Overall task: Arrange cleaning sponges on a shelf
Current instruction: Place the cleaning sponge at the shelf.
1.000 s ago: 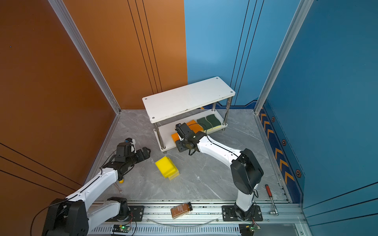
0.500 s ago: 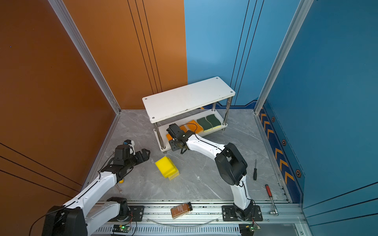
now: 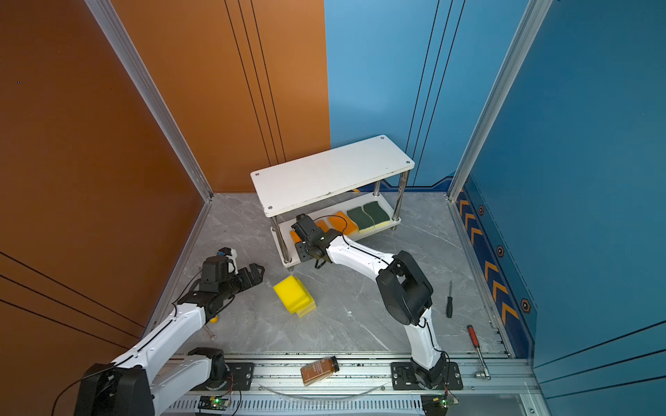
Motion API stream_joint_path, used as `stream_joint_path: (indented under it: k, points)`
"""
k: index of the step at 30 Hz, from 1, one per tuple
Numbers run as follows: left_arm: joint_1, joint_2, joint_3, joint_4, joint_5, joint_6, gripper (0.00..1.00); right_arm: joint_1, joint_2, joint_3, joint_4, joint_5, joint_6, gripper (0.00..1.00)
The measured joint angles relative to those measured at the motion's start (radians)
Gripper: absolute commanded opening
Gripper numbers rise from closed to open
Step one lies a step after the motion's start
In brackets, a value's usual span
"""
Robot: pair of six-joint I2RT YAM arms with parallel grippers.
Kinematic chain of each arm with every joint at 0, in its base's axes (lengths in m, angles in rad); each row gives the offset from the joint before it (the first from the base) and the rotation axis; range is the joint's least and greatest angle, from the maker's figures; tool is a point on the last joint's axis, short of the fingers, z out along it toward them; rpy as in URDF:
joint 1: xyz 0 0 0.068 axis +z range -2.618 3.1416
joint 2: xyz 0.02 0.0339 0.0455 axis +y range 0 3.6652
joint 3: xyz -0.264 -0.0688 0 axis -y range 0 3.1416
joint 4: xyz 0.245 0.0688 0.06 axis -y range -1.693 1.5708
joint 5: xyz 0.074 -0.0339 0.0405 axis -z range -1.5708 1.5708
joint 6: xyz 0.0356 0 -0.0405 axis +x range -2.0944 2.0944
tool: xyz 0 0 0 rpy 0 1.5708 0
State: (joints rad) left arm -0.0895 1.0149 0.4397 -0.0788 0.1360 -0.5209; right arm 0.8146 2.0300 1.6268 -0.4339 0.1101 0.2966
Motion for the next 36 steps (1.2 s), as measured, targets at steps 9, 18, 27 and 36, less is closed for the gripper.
stream_joint_path:
  k: [9, 18, 27, 36]
  points:
    - [0.0, 0.0, -0.007, 0.0, 0.006, -0.003, 0.98, 0.0, 0.042, 0.026, 0.016, 0.0, 0.0, 0.57]
    - [0.004, 0.0, -0.008, 0.0, 0.008, -0.004, 0.98, 0.0, 0.067, 0.038, 0.055, 0.0, 0.0, 0.57]
    - [0.004, 0.0, -0.008, 0.0, 0.008, -0.004, 0.98, 0.0, 0.08, 0.044, 0.07, 0.0, 0.0, 0.61]
    - [0.005, 0.0, -0.008, 0.0, 0.008, -0.003, 0.98, 0.0, 0.093, 0.053, 0.079, 0.0, 0.002, 0.67]
